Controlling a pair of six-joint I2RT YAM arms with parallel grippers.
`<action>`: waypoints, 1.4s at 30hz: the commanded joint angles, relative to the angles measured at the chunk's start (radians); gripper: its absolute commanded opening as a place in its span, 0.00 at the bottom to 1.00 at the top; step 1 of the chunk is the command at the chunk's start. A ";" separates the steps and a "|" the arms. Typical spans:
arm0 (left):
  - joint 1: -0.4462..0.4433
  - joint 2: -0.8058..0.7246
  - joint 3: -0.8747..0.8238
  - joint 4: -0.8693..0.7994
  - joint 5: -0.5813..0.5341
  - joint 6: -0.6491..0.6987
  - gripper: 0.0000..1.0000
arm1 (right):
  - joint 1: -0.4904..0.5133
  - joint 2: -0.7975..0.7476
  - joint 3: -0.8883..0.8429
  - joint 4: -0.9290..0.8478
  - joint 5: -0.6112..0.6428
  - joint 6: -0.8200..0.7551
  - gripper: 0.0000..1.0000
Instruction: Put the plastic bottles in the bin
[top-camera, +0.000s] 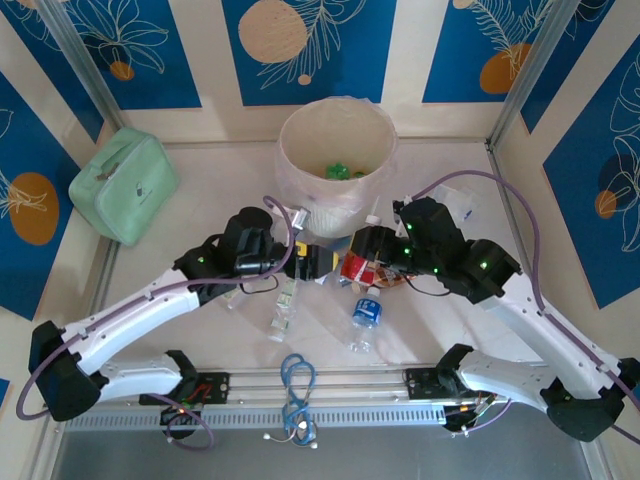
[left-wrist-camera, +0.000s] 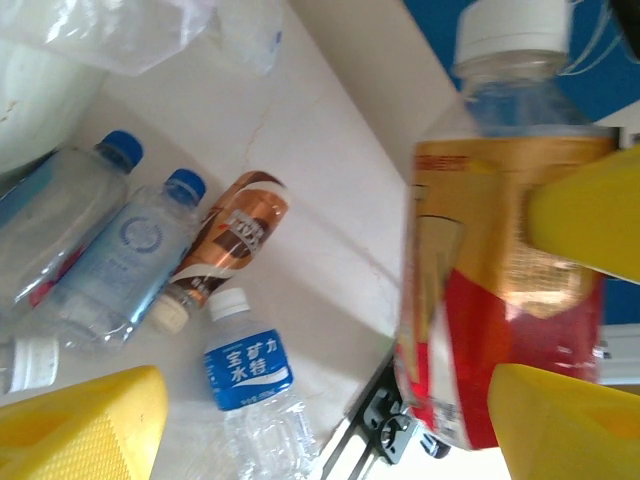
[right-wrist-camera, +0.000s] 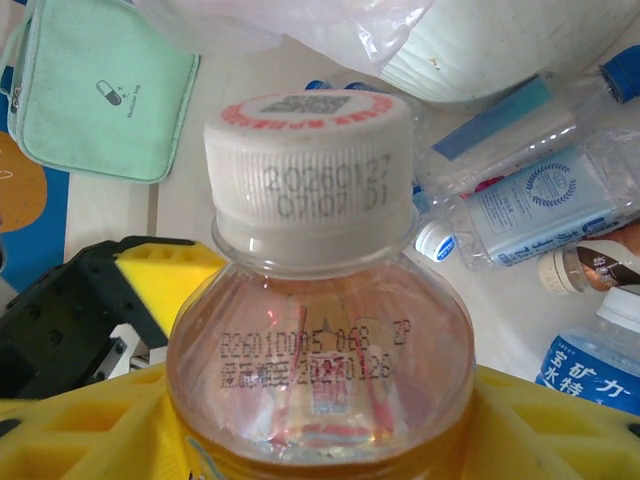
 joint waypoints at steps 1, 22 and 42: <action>-0.018 -0.029 -0.017 0.054 0.052 0.025 0.84 | 0.003 0.001 0.035 0.028 0.020 -0.015 0.62; -0.019 -0.114 -0.001 -0.084 -0.252 0.046 0.85 | -0.051 0.118 0.281 0.039 0.004 -0.111 0.63; 0.084 -0.067 -0.032 -0.353 -0.386 -0.077 0.82 | -0.355 0.492 0.720 0.053 -0.269 -0.187 0.62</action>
